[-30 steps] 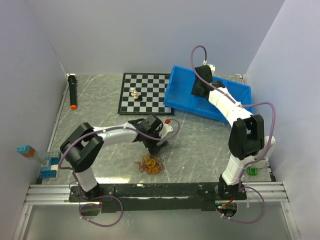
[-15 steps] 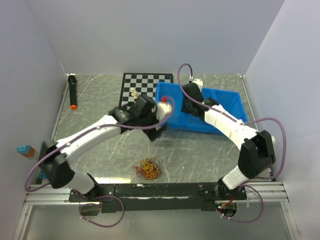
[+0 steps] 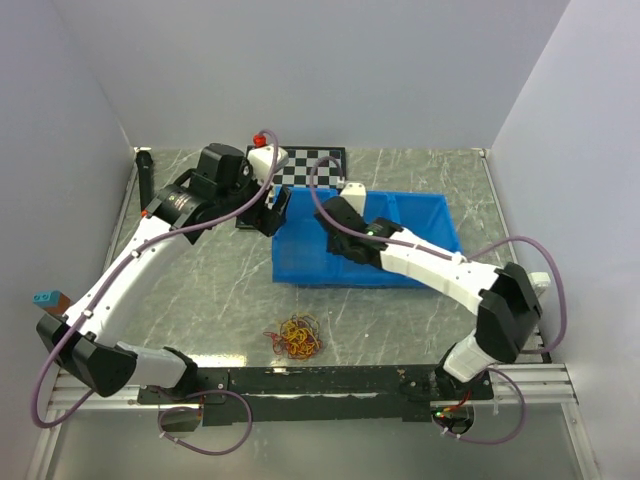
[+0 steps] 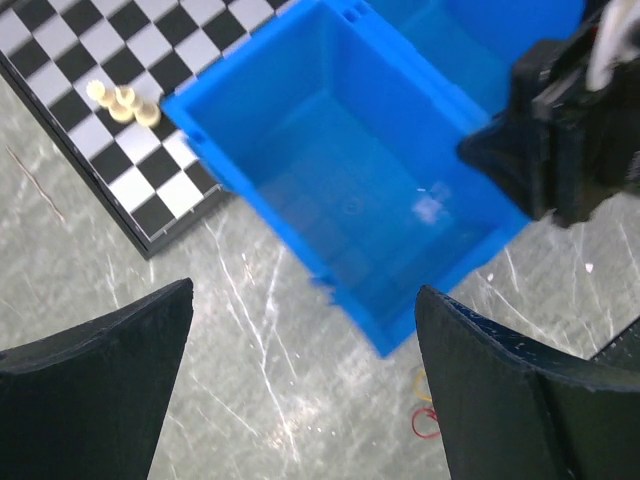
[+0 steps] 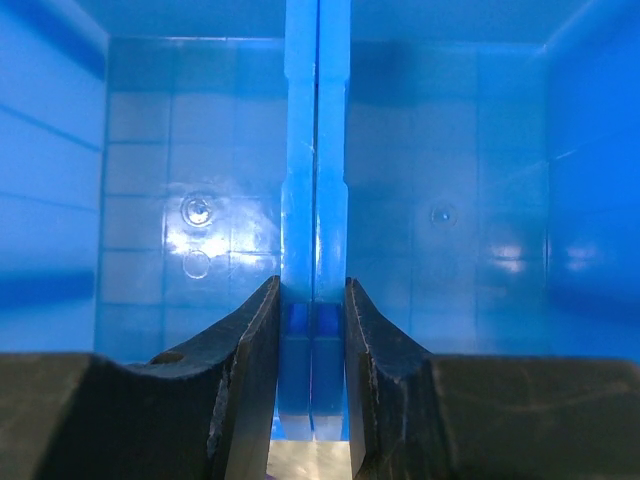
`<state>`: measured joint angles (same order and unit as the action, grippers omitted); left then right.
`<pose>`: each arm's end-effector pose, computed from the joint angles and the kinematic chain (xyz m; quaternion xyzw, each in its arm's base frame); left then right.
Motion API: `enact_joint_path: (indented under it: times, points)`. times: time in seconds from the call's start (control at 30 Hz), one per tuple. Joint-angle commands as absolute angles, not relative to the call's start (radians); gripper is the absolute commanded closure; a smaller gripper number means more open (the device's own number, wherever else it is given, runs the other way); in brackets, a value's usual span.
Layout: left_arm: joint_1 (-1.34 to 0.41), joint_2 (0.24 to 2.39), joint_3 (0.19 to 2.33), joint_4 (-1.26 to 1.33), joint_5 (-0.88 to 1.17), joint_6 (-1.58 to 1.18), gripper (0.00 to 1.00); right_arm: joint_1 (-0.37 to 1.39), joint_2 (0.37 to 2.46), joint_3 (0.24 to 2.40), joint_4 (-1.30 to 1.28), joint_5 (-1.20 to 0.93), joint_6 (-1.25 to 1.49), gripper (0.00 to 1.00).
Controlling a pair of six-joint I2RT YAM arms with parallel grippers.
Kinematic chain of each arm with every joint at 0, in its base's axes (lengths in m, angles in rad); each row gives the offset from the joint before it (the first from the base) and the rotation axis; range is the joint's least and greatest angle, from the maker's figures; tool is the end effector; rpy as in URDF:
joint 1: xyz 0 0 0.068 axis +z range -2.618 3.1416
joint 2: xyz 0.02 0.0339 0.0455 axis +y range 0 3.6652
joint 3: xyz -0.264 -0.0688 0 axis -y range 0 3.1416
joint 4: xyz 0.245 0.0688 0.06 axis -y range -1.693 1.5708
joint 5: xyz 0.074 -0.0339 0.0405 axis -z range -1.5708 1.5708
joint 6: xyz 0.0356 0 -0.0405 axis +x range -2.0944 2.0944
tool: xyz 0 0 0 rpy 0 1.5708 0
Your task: Untangle the cables
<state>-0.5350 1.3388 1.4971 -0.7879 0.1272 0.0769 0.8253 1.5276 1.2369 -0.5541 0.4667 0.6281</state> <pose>0.2387 -0.1467 0.4039 0.2954 0.8395 -0.1579 0.4278 0.2361 0.2322 0.2854 -0.0078 0.9132 0.0680 0.4018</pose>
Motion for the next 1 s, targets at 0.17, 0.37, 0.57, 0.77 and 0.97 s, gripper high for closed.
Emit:
enact_joint_path:
  times: [0.17, 0.37, 0.57, 0.77, 0.97]
  points:
    - [-0.528, 1.279, 1.494, -0.790, 0.115, 0.032, 0.03, 0.936, 1.649, 1.394, -0.574, 0.593, 0.811, 1.00]
    - [-0.526, 1.258, 1.450, -0.761, 0.087, 0.035, 0.03, 0.986, 1.603, 1.333, -0.578, 0.669, 0.862, 1.00]
    - [-0.526, 1.235, 1.410, -0.733, 0.063, 0.031, 0.03, 1.000, 1.543, 1.290, -0.587, 0.669, 0.859, 1.00]
    - [-0.526, 1.223, 1.394, -0.726, 0.057, 0.025, 0.03, 1.035, 1.560, 1.319, -0.607, 0.670, 0.854, 1.00]
    - [-0.528, 1.204, 1.370, -0.718, 0.040, 0.029, 0.03, 1.081, 1.591, 1.367, -0.627, 0.690, 0.850, 1.00]
